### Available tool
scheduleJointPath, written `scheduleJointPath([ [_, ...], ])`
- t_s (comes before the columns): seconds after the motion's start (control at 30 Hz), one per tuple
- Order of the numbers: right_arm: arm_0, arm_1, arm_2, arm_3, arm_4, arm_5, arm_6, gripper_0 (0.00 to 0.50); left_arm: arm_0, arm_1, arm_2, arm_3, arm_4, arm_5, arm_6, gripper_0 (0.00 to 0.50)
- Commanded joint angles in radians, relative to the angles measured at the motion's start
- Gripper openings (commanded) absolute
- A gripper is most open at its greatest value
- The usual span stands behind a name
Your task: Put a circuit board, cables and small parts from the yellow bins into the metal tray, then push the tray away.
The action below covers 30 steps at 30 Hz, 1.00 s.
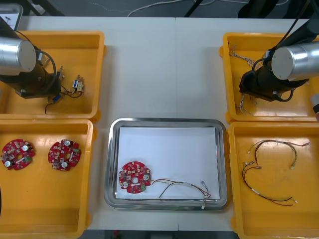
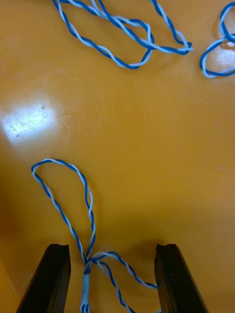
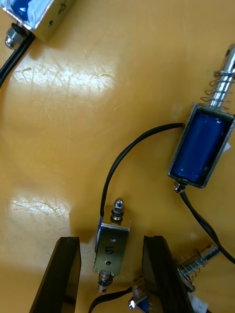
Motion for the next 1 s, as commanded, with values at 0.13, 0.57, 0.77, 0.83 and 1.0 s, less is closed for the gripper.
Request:
scheduleJointPath([
  [0.13, -0.042, 0.019, 0.030, 0.006, 0.023, -0.023, -0.018, 0.470, -0.047, 0.008, 0.027, 0.024, 0.011, 0.007, -0.124, 0.361],
  [0.57, -0.056, -0.007, 0.030, 0.002, 0.018, -0.022, 0.024, 0.000, -0.076, 0.008, 0.041, 0.035, 0.028, 0.007, -0.123, 0.364],
  [0.77, -0.080, -0.049, 0.024, 0.001, 0.013, -0.023, 0.051, 0.000, -0.084, 0.008, 0.055, 0.035, 0.033, 0.005, -0.124, 0.350],
  [0.83, -0.088, -0.063, 0.016, 0.001, 0.009, -0.023, 0.062, 0.000, -0.084, 0.008, 0.059, 0.035, 0.030, -0.001, -0.124, 0.334],
  [1.0, -0.096, -0.098, 0.010, 0.001, 0.004, -0.046, 0.082, 0.000, -0.084, 0.007, 0.055, 0.035, 0.018, -0.002, -0.126, 0.303],
])
